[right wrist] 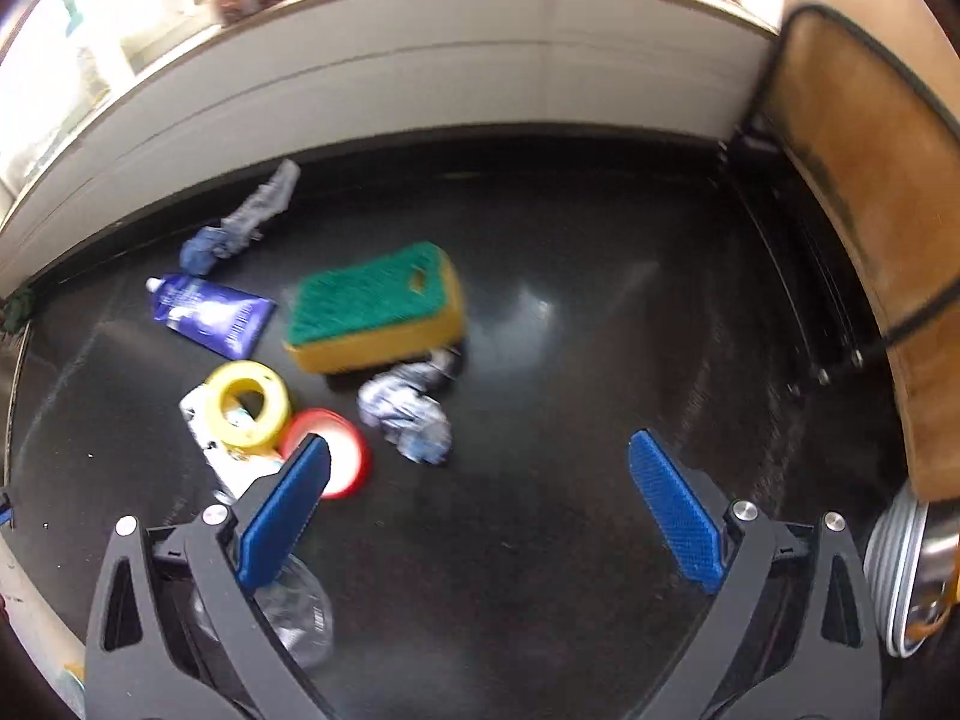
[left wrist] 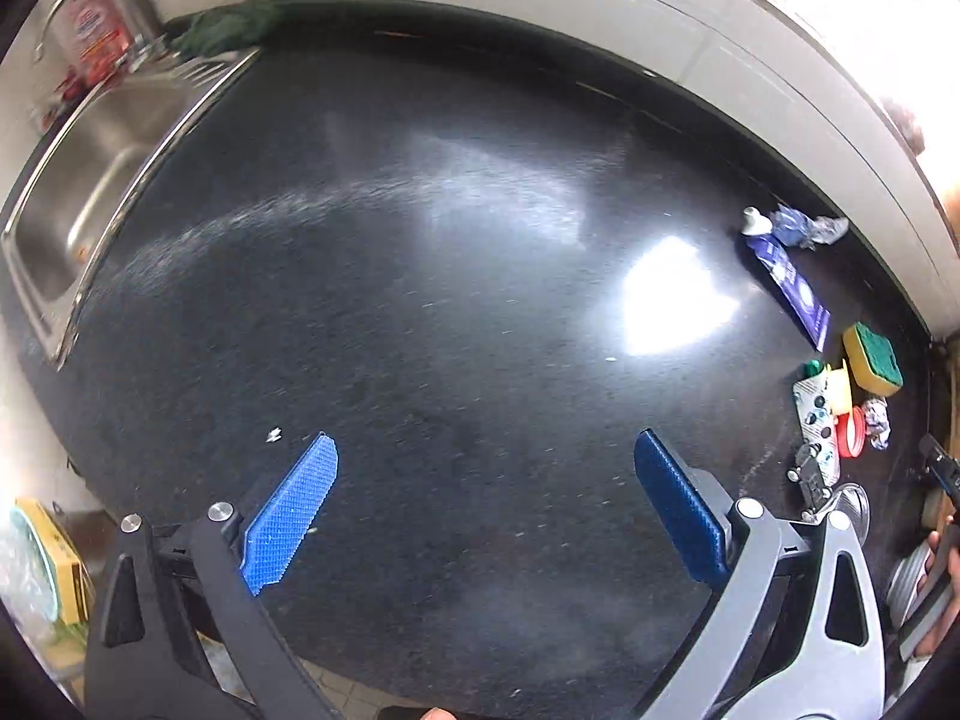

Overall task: Collect trash
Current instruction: 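Return both tools to the countertop trash pile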

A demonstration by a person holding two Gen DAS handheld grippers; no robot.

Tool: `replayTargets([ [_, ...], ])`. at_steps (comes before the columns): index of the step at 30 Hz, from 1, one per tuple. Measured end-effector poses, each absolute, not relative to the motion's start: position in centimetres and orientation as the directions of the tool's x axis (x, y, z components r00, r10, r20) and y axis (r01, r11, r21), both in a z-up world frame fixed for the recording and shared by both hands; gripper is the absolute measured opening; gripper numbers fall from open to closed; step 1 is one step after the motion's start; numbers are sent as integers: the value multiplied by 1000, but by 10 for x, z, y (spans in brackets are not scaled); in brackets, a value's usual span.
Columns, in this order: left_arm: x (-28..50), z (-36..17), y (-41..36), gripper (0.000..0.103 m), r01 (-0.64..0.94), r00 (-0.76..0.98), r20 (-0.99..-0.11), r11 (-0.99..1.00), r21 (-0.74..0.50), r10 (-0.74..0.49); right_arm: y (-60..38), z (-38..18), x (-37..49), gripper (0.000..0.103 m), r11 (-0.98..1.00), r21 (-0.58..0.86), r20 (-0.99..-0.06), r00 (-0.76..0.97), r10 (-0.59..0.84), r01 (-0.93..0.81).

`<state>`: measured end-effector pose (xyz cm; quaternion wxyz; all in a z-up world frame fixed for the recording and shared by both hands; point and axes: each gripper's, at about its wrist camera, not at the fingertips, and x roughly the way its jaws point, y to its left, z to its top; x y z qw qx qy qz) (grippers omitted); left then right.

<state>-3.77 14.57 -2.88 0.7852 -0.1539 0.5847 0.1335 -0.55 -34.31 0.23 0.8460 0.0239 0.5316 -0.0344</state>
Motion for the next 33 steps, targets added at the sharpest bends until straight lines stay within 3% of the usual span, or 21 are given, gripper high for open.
replayTargets([
  [7,38,-47,71,96,-261,284,-959,963,-63,15,-401,-31,-38,96,973,38,-929,366,-50,229],
  [15,86,-59,5,96,-135,278,-960,991,-17,21,-384,-16,-10,96,970,141,-909,413,48,198],
  [33,167,-91,-21,96,-143,257,-966,990,-14,23,-358,-59,100,96,892,294,-929,322,182,344],
])
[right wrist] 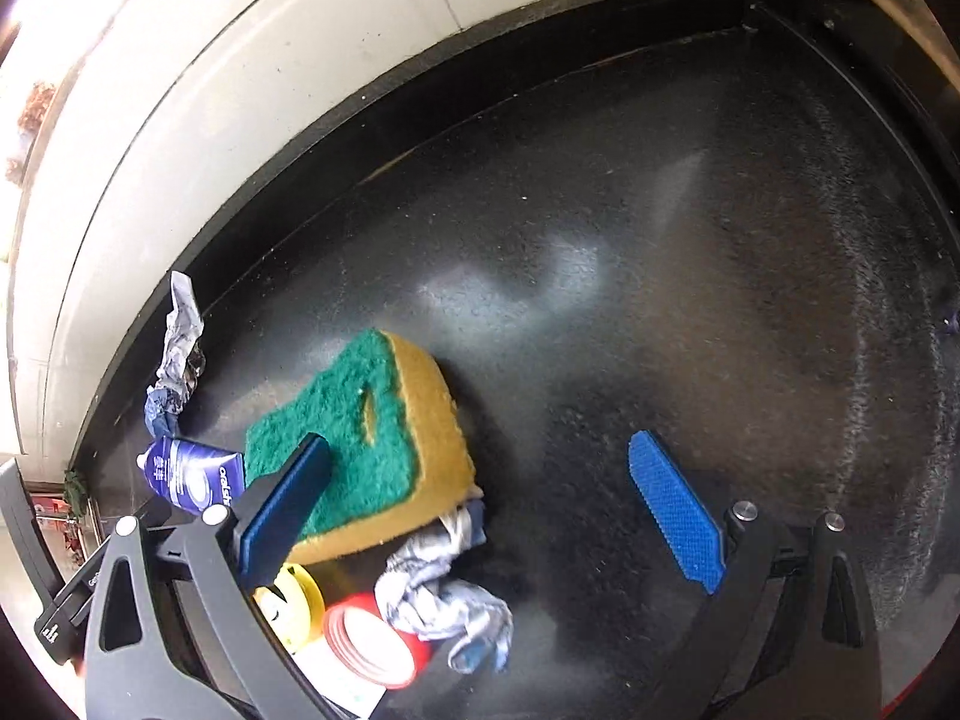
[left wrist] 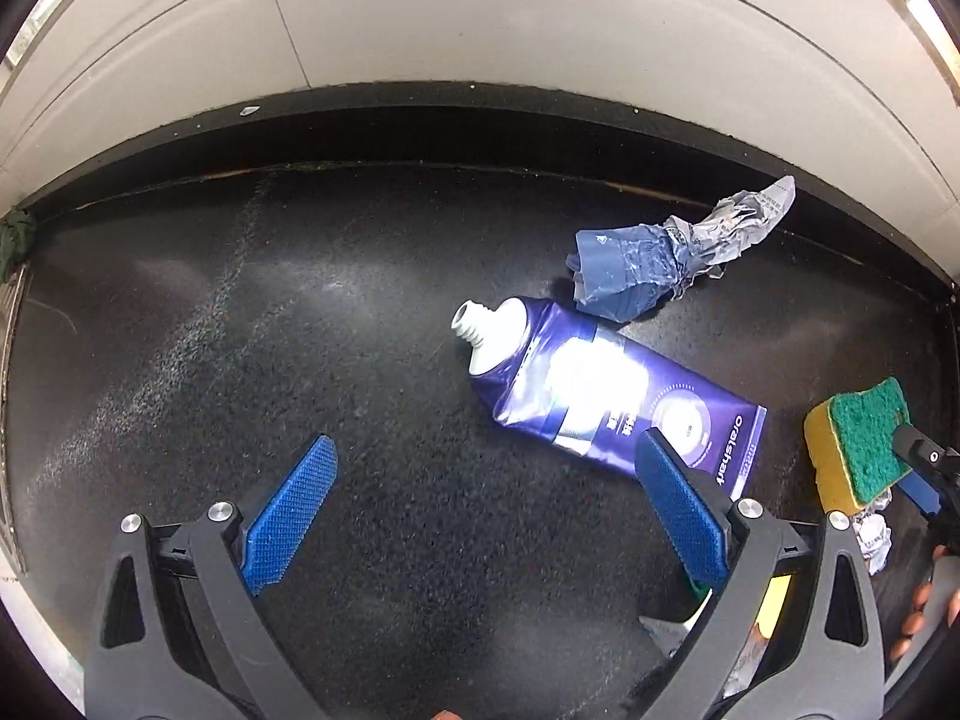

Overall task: Collect trash
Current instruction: 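Grasp the blue toothpaste tube with the left tool while the right tool grasps the green sponge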

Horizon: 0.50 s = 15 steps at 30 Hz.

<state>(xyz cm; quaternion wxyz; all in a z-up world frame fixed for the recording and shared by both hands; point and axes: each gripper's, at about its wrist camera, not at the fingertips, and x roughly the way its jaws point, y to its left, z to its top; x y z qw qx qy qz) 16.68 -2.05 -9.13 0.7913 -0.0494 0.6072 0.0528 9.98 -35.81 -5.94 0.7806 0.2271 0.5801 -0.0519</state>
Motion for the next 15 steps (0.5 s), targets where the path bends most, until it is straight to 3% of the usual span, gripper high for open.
replayTargets([
  [5,178,-107,-21,97,-155,242,-969,985,-80,-41,-344,-60,114,98,914,267,-933,318,167,306],
  [15,179,-108,-34,98,-180,300,-954,982,-53,4,-326,-57,115,98,943,227,-927,352,132,245],
])
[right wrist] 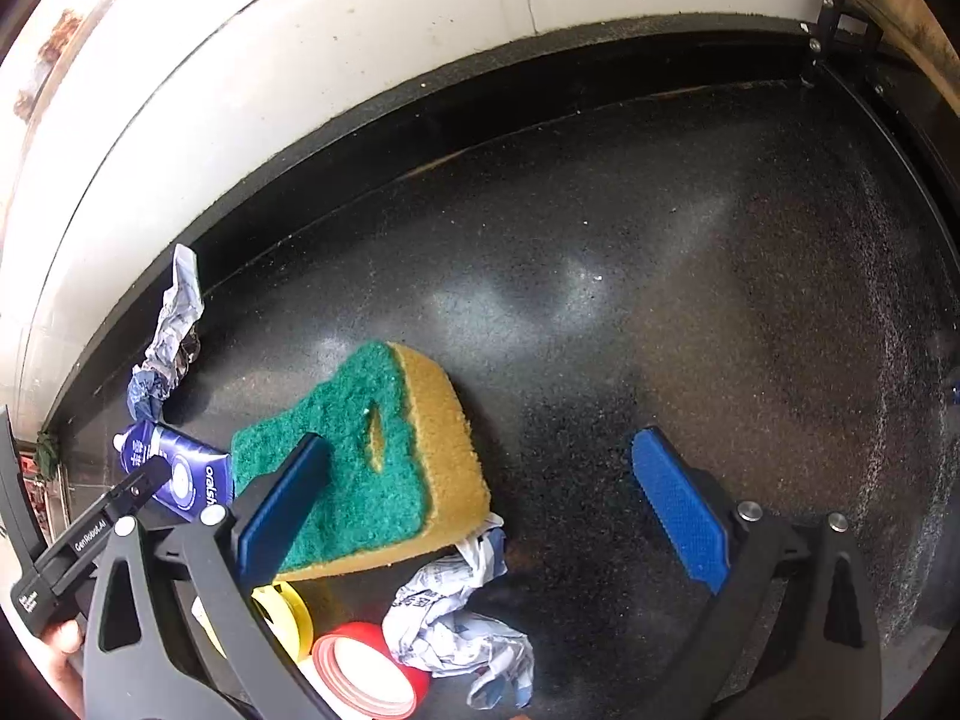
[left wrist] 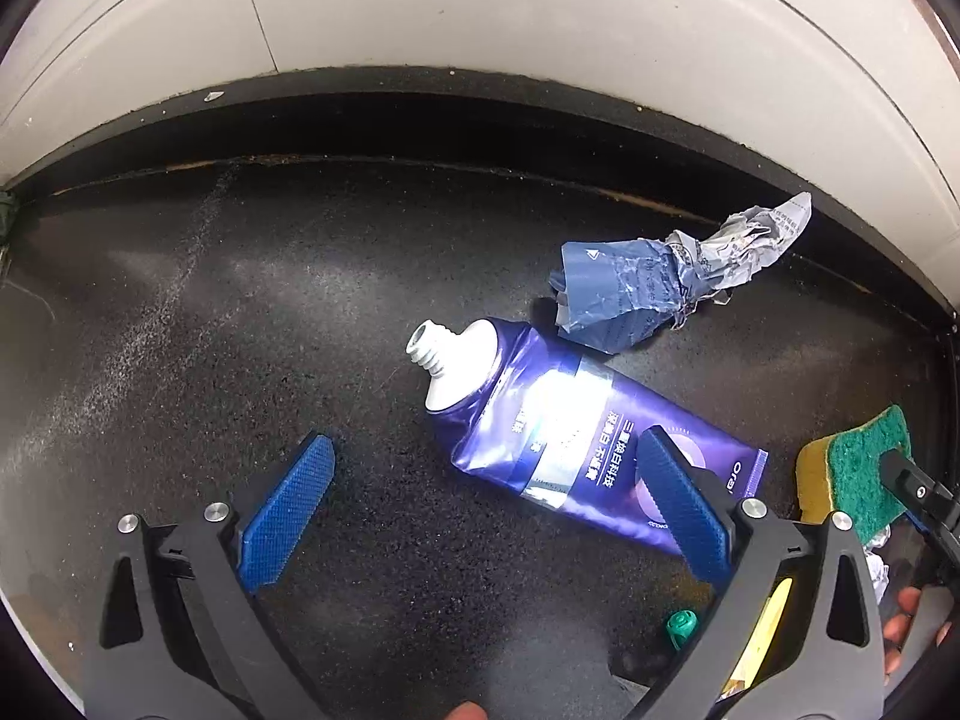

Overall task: Collect trash
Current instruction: 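Grasp the blue toothpaste tube with the left tool while the right tool grasps the green sponge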

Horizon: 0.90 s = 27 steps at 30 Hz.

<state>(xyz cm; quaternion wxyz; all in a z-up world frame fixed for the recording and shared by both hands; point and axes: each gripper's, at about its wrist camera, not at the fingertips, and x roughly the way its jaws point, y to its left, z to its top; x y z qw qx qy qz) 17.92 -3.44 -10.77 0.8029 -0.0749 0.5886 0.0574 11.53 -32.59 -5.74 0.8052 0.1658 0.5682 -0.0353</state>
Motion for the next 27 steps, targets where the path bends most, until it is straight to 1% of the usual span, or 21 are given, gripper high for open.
replayTargets([
  [3,176,-108,-38,98,-170,306,-952,984,-59,-4,-326,-56,108,98,945,236,-923,357,146,225],
  [4,175,-108,-38,97,-159,301,-953,985,-66,-16,-329,-55,104,94,942,250,-917,367,156,224],
  [5,172,-107,-37,96,-150,304,-952,986,-78,-29,-330,-52,102,84,940,266,-904,394,166,215],
  [6,170,-103,-35,79,-147,326,-945,986,-77,-25,-330,-49,101,49,928,326,-882,412,231,179],
  [7,173,-98,-31,42,-128,357,-933,988,-90,-39,-333,-49,97,39,907,384,-865,412,289,171],
  [8,177,-95,-25,29,-124,359,-932,987,-101,-50,-333,-46,95,37,907,380,-865,417,279,181],
  [9,178,-95,-20,24,-141,347,-935,981,-134,-78,-330,-42,93,33,913,374,-861,427,275,166],
  [11,178,-95,-13,24,-160,330,-937,972,-174,-113,-324,-29,89,30,920,370,-846,458,274,133],
  [13,173,-89,-11,24,-157,347,-933,975,-159,-97,-321,-11,86,27,922,372,-823,496,275,106],
  [19,151,-56,-19,23,-151,410,-909,978,-143,-70,-331,34,80,27,924,377,-767,581,273,63],
  [22,138,-40,-8,22,-178,442,-896,975,-136,-44,-331,44,72,27,924,379,-759,589,278,53],
  [27,102,-14,25,22,-276,481,-876,954,-121,27,-323,50,72,27,926,374,-762,582,283,40],
])
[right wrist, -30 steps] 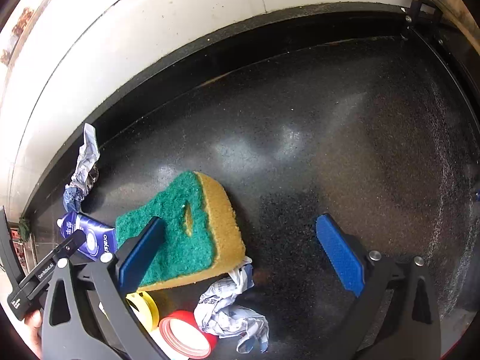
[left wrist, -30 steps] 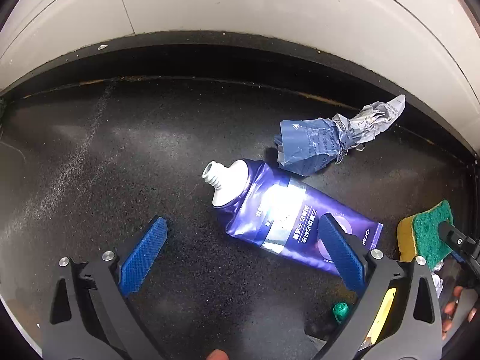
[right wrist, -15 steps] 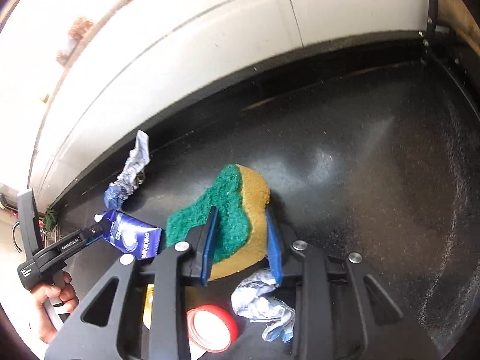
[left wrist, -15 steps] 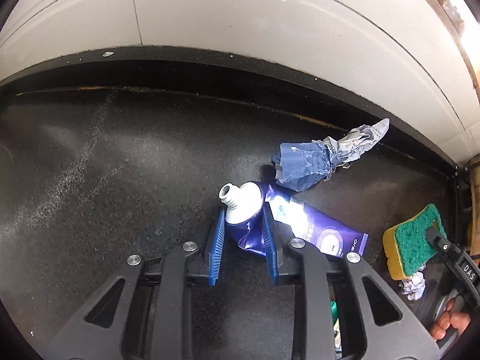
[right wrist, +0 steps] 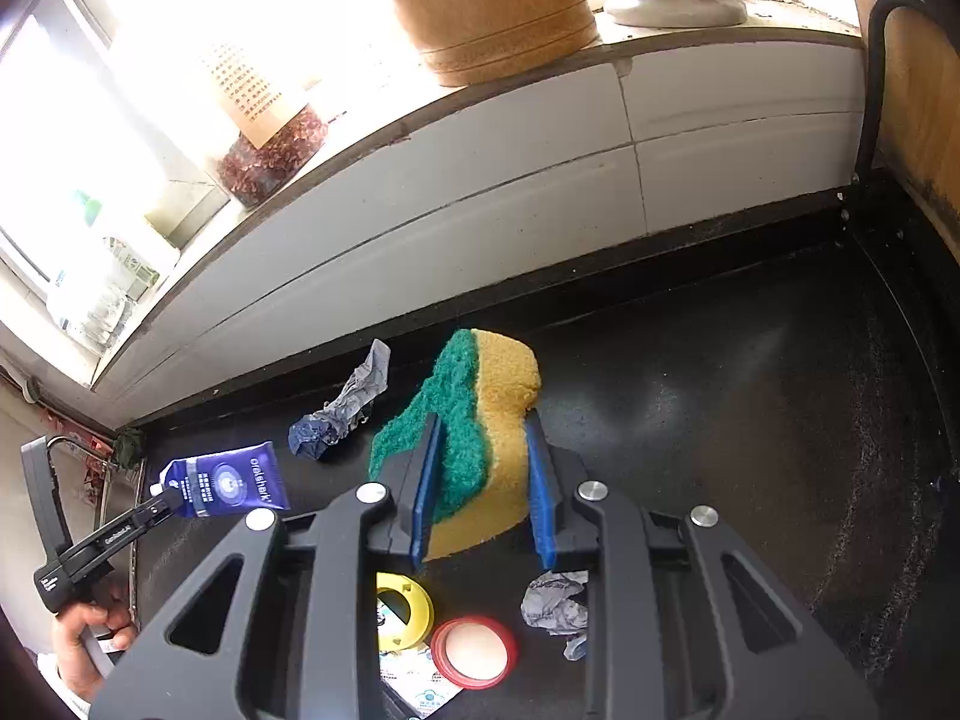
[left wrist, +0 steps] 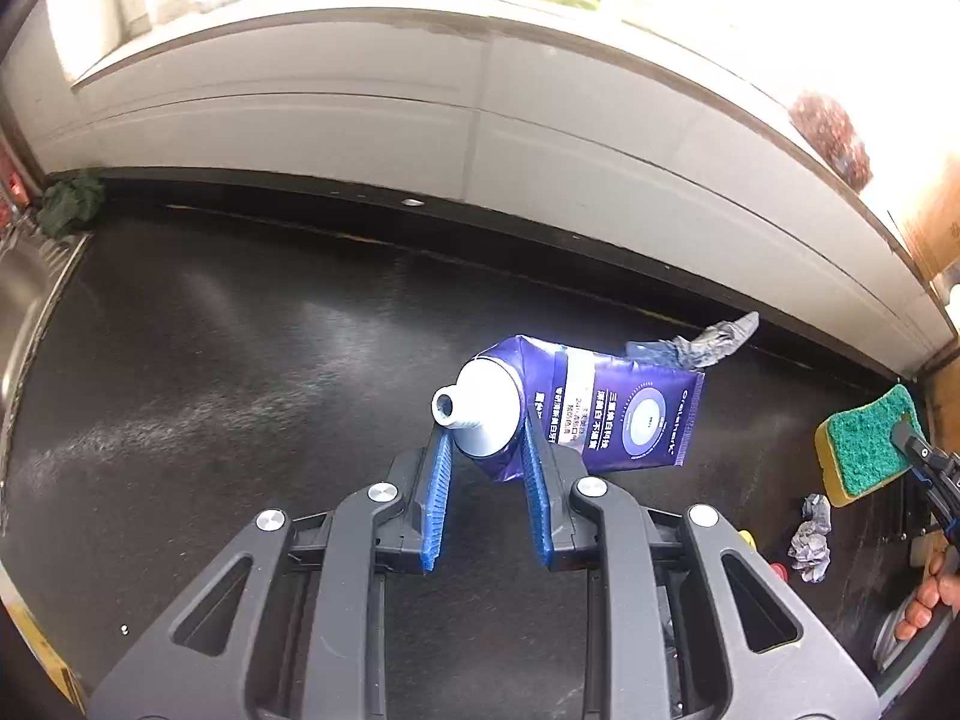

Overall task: Collect trash
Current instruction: 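Grasp the blue toothpaste tube with the left tool while the right tool grasps the green sponge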

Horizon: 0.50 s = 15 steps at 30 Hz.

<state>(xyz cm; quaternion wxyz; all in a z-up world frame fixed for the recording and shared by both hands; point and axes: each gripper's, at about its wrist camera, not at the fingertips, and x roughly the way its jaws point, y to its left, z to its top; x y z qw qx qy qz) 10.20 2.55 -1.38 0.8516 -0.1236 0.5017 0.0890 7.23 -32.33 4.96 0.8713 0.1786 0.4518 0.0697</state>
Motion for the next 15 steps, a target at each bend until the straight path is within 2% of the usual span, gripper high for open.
replayTargets([
  [7,16,14,137,22,-481,458,-872,873,-81,172,-293,47,84,26,932,363,-767,565,304,-9],
  [15,-120,33,225,22,-726,381,-862,686,-55,335,-181,56,97,25,900,356,-757,487,436,-252],
])
